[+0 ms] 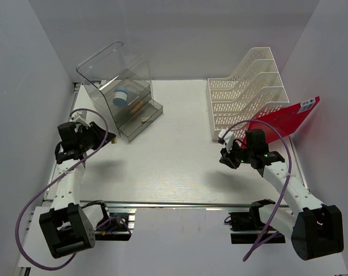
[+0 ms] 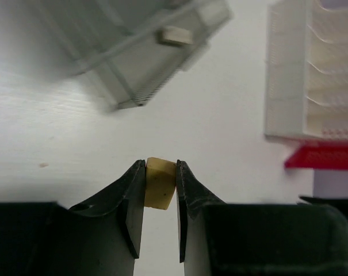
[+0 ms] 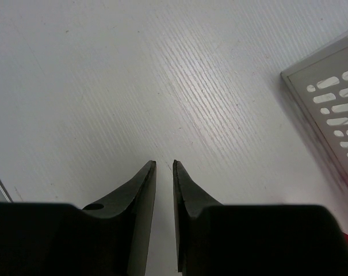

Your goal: Organize the desk

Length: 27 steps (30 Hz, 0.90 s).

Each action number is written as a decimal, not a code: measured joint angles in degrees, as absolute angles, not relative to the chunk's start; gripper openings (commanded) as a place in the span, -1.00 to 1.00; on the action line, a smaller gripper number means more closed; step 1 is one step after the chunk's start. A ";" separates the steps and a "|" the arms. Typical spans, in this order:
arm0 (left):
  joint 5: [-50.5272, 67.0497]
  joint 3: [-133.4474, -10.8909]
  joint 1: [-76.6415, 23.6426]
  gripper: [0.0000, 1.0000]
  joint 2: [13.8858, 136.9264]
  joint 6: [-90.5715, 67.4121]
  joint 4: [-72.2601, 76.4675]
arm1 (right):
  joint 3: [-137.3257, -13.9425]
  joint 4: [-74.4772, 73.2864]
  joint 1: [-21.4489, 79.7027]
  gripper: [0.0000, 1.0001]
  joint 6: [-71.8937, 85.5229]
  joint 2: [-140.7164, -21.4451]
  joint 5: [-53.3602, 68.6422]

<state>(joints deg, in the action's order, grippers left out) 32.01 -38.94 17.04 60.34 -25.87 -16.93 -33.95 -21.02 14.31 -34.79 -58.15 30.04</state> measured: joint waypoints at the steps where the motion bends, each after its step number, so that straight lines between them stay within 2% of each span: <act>1: 34.30 -38.94 15.94 -1.00 59.61 -25.93 -15.79 | -33.95 -21.04 14.31 -0.53 -34.83 -58.13 30.13; 7: 42.44 -40.12 8.80 -1.00 56.53 -25.23 -12.71 | -33.95 -21.04 14.31 -0.53 -34.94 -58.11 30.22; 14: 43.79 -47.27 2.13 -1.00 53.01 -21.82 -9.65 | -33.95 -21.04 14.31 -0.53 -34.94 -58.13 30.22; 22: 35.38 -57.93 -9.74 -1.00 62.78 -15.00 -11.40 | -33.95 -21.04 14.28 -0.53 -34.94 -58.52 30.17; 27: 21.45 -70.39 -20.05 -1.00 74.89 -6.55 -18.48 | -33.95 -21.04 14.28 -0.53 -34.96 -58.72 30.17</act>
